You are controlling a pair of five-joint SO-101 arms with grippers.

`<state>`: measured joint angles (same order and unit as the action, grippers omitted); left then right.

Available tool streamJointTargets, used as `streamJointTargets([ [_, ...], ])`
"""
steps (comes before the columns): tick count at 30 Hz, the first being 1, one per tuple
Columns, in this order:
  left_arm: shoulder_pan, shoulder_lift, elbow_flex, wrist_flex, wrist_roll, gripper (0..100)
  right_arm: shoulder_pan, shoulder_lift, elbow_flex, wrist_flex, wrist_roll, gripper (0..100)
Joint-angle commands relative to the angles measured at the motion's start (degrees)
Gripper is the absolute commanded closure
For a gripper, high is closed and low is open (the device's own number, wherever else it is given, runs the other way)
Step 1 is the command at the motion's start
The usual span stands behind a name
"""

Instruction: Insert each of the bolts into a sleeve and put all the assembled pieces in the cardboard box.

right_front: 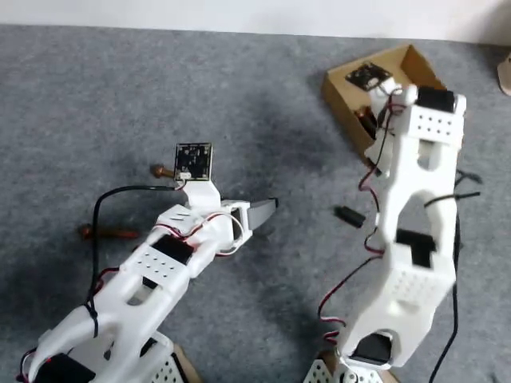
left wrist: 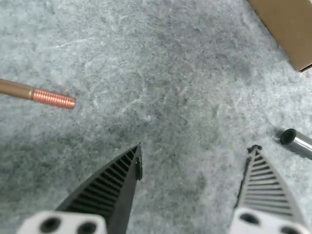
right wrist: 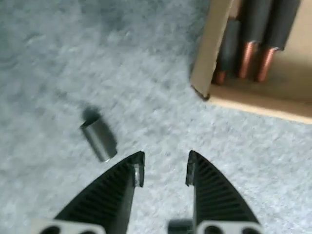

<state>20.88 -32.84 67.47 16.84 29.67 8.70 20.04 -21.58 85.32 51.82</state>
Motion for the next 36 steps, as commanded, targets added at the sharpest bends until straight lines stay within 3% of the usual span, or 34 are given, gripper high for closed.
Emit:
streamJointTargets([
  [1,-0.66,-2.07,-2.77,-0.88,0.26,68,0.04,-14.29,22.29,-18.86,-0.09,87.5],
  [4,-0.66,-2.07,-2.86,-0.88,0.26,68,-0.84,-22.99,40.57,-36.62,-0.18,87.2],
  [7,-0.66,-2.07,-2.77,-0.88,0.26,68,-1.10,-27.30,52.00,-45.14,2.02,87.3],
  [14,-0.66,-2.07,-2.77,-0.88,0.26,68,-1.36,-24.57,53.76,-45.05,16.18,87.6],
  [21,-0.66,-2.07,-2.77,-0.88,-0.79,68,-2.07,-22.11,53.85,-44.97,24.00,92.4],
  [26,-0.66,-2.07,-2.68,-0.88,-2.55,68,-4.88,-21.93,53.85,-41.01,24.79,89.4],
  [36,-0.66,-2.07,-2.68,-0.97,-2.55,68,-6.81,-21.85,56.40,-42.51,21.89,88.5],
])
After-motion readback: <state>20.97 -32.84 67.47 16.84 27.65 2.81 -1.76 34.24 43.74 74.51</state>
